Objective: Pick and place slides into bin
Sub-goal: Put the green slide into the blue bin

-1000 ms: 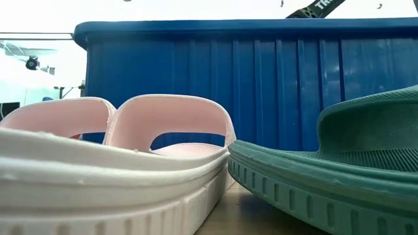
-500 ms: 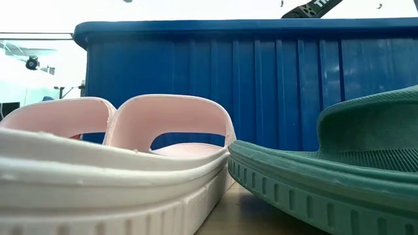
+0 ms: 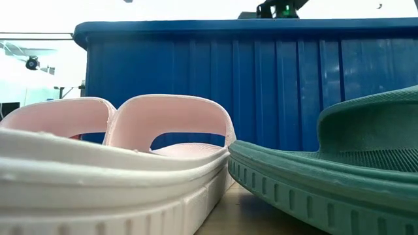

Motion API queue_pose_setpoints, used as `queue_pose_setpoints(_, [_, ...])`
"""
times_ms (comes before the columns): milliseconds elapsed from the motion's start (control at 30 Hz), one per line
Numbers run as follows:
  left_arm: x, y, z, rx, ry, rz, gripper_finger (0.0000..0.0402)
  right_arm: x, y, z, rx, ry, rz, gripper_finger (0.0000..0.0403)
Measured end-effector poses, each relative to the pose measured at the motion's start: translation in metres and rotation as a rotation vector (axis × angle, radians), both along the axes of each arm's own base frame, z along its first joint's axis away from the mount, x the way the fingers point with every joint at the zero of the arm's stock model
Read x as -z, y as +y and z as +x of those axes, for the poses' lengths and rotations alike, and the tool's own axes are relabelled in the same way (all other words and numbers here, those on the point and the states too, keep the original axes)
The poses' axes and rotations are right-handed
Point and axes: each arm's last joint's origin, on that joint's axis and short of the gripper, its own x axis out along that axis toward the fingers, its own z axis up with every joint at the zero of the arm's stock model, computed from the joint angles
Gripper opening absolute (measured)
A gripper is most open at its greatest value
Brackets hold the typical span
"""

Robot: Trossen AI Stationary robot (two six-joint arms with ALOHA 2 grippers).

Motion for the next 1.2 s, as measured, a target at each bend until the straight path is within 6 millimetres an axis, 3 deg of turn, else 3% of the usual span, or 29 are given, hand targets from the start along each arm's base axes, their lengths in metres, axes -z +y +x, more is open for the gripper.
queue_pose_setpoints(200, [0.001,0.0,0.0,-0.001,0.006,-0.002,0.0185,-0.069,0.015,0.002,0.108,-0.323,0.066,0.0147])
queue_pose_setpoints(367, [0.003,0.001,0.001,-0.002,0.024,-0.016,0.0185,-0.13,0.042,-0.013,0.166,-0.614,0.167,0.0136])
queue_pose_setpoints(600, [0.013,0.007,0.01,-0.005,0.06,-0.045,0.0185,-0.178,0.093,-0.048,0.122,-0.822,0.412,0.0125])
queue_pose_setpoints(767, [0.013,0.008,0.011,-0.003,0.06,-0.049,0.0185,-0.189,0.14,-0.077,0.123,-0.861,0.579,0.0119])
queue_pose_setpoints(867, [0.013,0.008,0.011,0.023,0.043,-0.125,0.0185,-0.188,0.169,-0.091,0.215,-0.903,0.614,0.0113])
queue_pose_setpoints(1033, [0.011,0.006,0.008,0.039,0.026,-0.165,0.0185,-0.175,0.22,-0.11,0.303,-0.946,0.647,0.01])
queue_pose_setpoints(1200, [0.012,0.007,0.01,0.045,0.028,-0.185,0.0185,-0.145,0.273,-0.111,0.367,-0.879,0.718,0.0093])
